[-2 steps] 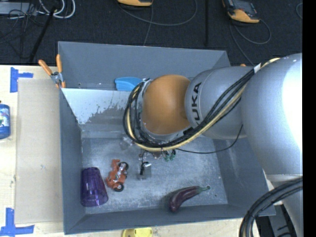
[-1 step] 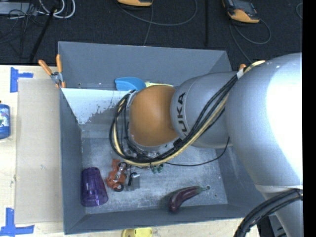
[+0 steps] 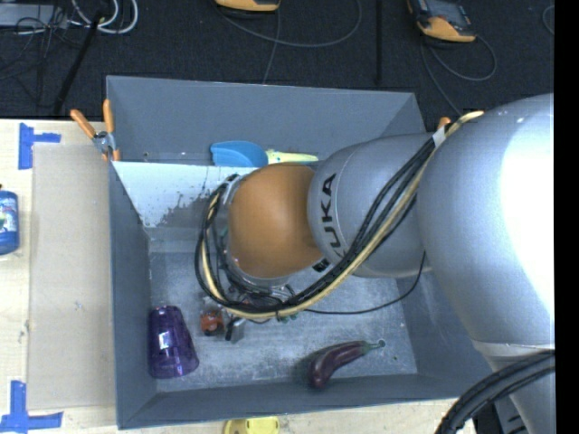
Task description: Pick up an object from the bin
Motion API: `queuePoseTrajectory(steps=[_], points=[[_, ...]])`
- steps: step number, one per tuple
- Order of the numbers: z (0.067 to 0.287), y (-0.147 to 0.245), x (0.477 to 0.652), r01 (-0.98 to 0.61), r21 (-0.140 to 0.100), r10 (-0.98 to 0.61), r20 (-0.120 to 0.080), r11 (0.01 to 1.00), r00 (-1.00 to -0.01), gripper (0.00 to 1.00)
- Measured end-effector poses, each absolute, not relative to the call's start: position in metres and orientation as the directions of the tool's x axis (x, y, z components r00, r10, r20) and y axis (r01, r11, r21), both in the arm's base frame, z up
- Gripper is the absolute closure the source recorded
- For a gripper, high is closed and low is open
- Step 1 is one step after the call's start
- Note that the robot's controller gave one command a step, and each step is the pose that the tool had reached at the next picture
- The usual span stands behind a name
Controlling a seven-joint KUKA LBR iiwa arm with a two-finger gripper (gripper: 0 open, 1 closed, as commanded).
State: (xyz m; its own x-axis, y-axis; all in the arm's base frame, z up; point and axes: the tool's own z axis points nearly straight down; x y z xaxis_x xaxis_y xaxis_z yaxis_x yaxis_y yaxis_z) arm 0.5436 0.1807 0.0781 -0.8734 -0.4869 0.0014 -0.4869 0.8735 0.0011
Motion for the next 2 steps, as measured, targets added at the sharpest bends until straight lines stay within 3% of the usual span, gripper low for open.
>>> queuePoseTrajectory(steps=[1, 2], points=[[0.078, 0.181, 0.544, -0.486, 0.001, -0.486, 0.001, 0.874, -0.874, 1.00], [0.284, 0.190, 0.550, -0.437, -0.001, -0.437, -0.007, 0.900, -0.900, 1.00]])
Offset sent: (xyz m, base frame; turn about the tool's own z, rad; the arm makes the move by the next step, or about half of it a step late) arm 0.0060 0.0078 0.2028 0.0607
